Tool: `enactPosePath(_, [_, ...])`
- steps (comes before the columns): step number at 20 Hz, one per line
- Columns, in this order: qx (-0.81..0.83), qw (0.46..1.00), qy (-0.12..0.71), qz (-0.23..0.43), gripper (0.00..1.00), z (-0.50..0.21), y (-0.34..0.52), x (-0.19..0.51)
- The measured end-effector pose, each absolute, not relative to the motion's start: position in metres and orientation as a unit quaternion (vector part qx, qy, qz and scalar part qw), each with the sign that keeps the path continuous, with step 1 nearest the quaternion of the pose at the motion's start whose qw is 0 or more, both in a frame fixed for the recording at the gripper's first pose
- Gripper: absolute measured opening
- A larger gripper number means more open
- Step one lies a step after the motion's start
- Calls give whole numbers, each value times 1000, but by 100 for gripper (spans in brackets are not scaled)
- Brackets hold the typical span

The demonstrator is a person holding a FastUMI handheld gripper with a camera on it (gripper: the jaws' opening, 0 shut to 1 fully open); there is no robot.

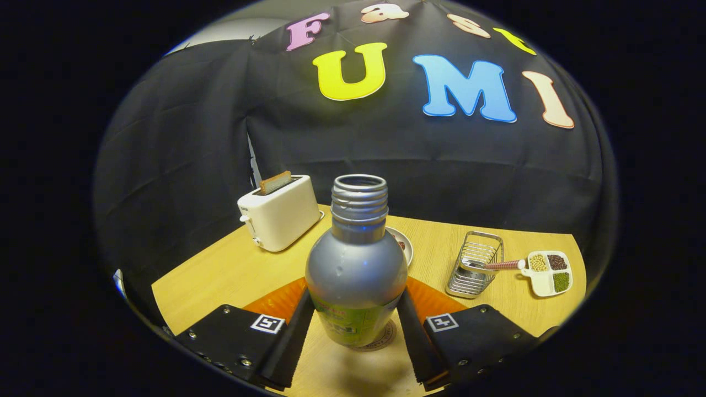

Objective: Take the bottle from table, then pour the juice into the cup, finally place the bottle on the coaster

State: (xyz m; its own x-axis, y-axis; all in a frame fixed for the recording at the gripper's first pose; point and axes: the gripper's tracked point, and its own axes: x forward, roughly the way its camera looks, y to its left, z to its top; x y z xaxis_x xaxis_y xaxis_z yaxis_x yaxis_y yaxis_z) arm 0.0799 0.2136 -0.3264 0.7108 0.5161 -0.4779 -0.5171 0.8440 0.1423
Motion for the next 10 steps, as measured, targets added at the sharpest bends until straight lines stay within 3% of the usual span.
enactPosePath(10, [-17,931,257,259,79,-379,220,89])
